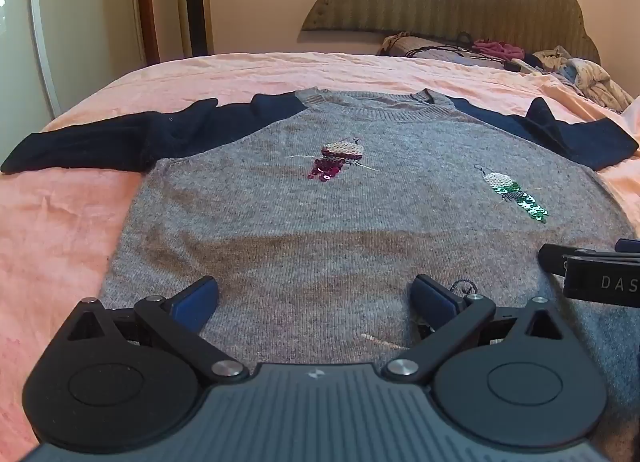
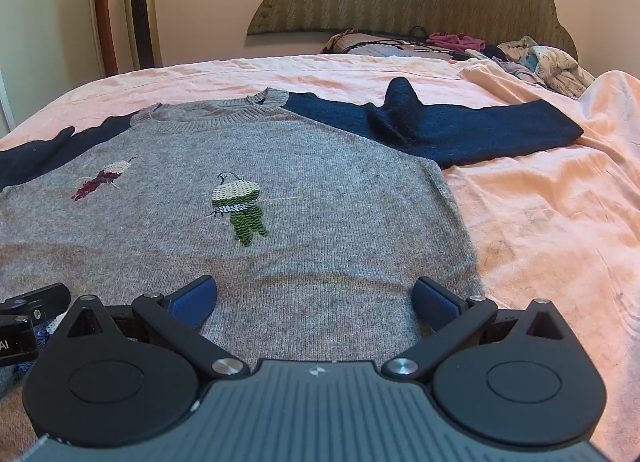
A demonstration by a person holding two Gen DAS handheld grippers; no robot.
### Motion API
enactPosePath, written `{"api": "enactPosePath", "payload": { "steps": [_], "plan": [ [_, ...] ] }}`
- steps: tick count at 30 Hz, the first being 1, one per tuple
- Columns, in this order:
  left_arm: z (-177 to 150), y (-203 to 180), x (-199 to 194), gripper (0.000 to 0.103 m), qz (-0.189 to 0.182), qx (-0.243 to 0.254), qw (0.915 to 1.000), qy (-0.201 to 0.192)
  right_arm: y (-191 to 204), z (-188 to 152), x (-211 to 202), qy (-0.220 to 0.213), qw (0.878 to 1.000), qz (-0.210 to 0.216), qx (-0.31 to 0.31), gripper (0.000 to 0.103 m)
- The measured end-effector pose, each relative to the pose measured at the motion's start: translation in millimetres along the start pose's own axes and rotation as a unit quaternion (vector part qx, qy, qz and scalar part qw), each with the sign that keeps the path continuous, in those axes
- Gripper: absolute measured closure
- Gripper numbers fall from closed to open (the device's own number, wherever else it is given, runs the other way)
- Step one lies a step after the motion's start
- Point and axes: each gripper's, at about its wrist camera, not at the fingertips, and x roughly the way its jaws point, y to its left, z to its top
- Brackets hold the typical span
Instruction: Fold small clothes
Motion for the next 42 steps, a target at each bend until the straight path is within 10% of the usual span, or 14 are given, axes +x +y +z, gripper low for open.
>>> {"api": "enactPosePath", "payload": {
  "steps": [42],
  "plan": [
    [0.9, -0.9, -0.7, 0.000, 0.001, -0.005, 1.0000, 0.002, -0.3, -0.8, -1.1, -0.001, 1.000, 0.000, 0.000, 0.000]
  ]
}}
